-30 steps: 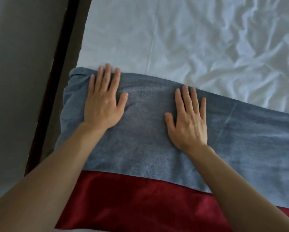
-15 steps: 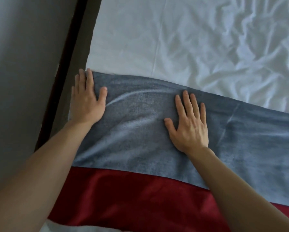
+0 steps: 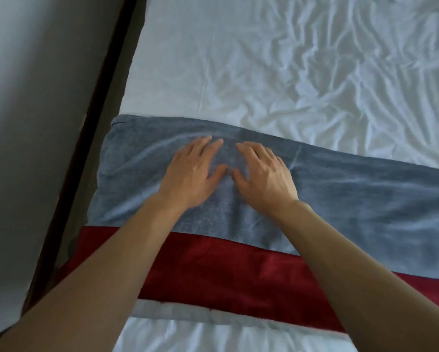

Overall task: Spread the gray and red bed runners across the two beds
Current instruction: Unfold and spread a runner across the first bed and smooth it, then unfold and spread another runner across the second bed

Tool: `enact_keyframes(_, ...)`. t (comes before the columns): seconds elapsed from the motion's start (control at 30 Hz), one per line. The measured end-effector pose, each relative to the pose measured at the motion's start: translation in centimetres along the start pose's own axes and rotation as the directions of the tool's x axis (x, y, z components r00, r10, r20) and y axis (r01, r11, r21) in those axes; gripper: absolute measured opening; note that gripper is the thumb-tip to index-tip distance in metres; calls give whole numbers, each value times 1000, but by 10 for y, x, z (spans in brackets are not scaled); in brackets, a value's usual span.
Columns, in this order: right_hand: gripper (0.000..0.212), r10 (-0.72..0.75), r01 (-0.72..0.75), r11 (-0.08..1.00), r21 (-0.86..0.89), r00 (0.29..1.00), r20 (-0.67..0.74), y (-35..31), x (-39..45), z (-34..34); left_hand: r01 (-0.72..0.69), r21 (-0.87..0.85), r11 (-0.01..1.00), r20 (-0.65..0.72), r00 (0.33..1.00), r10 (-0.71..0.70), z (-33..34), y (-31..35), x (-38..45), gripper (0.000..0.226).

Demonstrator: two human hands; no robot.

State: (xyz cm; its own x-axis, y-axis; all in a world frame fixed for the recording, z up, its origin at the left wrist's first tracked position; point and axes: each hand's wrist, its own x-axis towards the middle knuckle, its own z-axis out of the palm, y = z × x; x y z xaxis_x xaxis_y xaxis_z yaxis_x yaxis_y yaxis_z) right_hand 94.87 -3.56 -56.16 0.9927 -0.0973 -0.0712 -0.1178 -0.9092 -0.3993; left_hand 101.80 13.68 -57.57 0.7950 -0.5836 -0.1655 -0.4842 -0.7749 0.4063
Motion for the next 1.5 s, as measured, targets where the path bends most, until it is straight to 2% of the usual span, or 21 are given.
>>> enact_keyframes(0.2, 57, -61, 66, 997, -48, 994, 95, 1, -25, -82, 30, 35, 999, 63, 997, -32, -50, 55, -34, 71)
enact_keyframes(0.4, 58, -130, 141, 986, -90, 984, 123, -6, -59, -172, 36, 66, 997, 24, 999, -37, -121, 129, -57, 71)
enact_keyframes(0.67, 62, -107, 111, 980, -163, 994, 36, -29, -127, -287, 42, 93, 995, -18, 999, -41, -205, 220, -116, 69)
enact_keyframes(0.93, 60, -75, 41, 976, -215, 986, -151, -67, -266, -398, -116, 133, 984, -151, 979, 136, -293, 319, -228, 62)
enact_keyframes(1.03, 59, -45, -5, 975, -221, 974, -221, -72, -327, -422, -192, 135, 972, -157, 965, 212, -308, 359, -269, 63)
enact_keyframes(1.23, 59, 9, -75, 969, -234, 962, -274, -57, -421, -464, -279, 137, 950, -137, 945, 297, -309, 440, -317, 63)
enact_keyframes(1.5, 58, 165, -261, 938, -229, 915, -367, 40, -531, -523, -454, 200, 868, -65, 878, 474, -260, 586, -317, 59)
